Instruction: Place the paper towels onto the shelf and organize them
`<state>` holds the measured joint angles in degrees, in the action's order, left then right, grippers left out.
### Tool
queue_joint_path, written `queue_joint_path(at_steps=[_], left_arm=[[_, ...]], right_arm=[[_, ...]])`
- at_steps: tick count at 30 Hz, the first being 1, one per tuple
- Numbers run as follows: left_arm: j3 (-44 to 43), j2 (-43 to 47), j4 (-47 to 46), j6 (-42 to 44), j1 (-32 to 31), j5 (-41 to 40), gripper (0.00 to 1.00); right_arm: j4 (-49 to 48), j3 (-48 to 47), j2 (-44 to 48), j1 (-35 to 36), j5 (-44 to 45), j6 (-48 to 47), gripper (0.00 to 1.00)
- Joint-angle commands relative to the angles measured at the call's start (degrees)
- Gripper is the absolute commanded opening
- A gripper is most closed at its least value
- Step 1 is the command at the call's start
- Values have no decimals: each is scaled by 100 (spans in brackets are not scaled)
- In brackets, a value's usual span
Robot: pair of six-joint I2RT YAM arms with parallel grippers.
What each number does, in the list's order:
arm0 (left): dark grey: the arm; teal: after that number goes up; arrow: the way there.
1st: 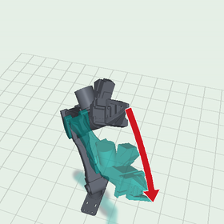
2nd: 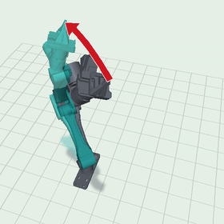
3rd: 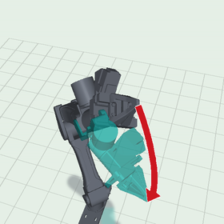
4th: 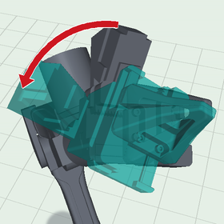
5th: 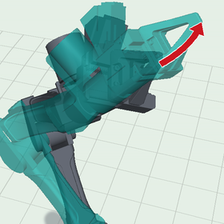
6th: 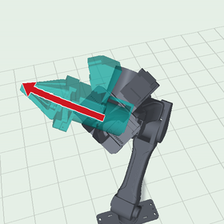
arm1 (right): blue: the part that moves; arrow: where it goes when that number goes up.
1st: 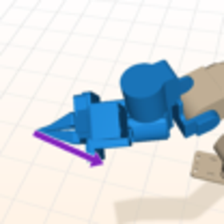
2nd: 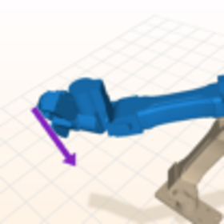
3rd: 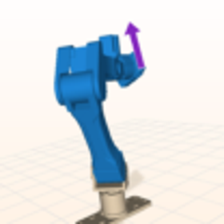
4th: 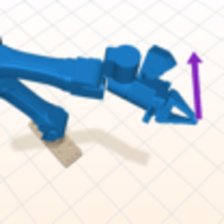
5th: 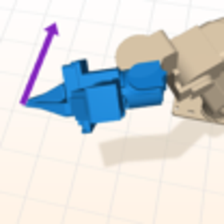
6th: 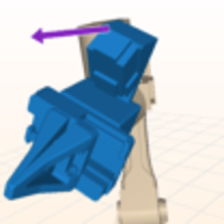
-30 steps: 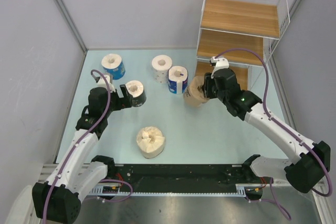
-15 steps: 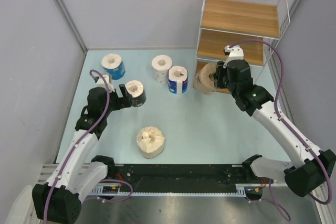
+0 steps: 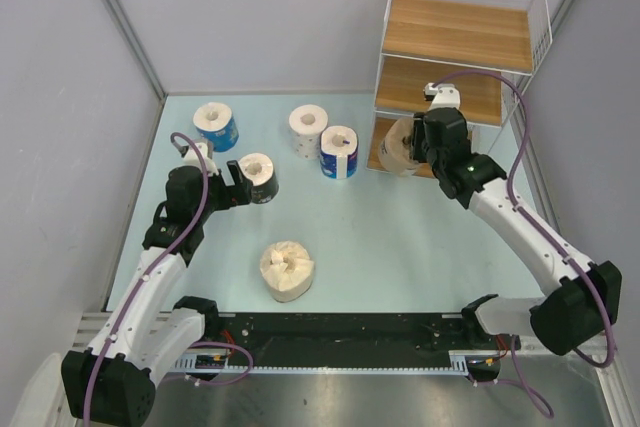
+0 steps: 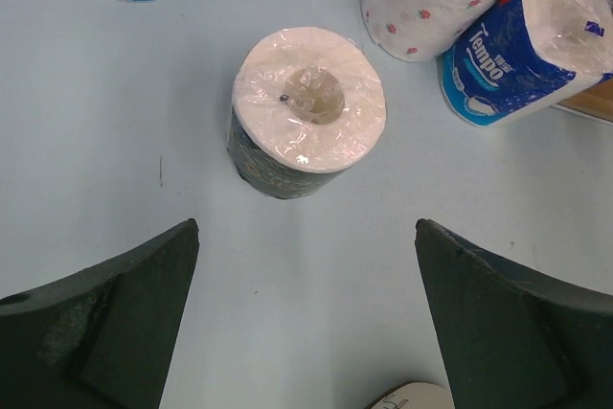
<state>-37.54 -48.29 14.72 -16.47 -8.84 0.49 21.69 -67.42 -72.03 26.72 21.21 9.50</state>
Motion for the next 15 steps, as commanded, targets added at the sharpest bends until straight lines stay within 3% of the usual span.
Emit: queue_joint_path(at_steps=[1, 11, 15], left_arm=[[-228, 110, -13, -41, 58, 74, 100], [-219, 162, 4, -49, 67, 39, 100], [-219, 145, 13, -49, 58, 39, 100]], right_arm=[[-683, -298, -250, -44, 445, 175, 20], [-1403, -44, -690, -27, 946, 298, 14], [-2359, 509, -470, -9, 1008, 263, 15]])
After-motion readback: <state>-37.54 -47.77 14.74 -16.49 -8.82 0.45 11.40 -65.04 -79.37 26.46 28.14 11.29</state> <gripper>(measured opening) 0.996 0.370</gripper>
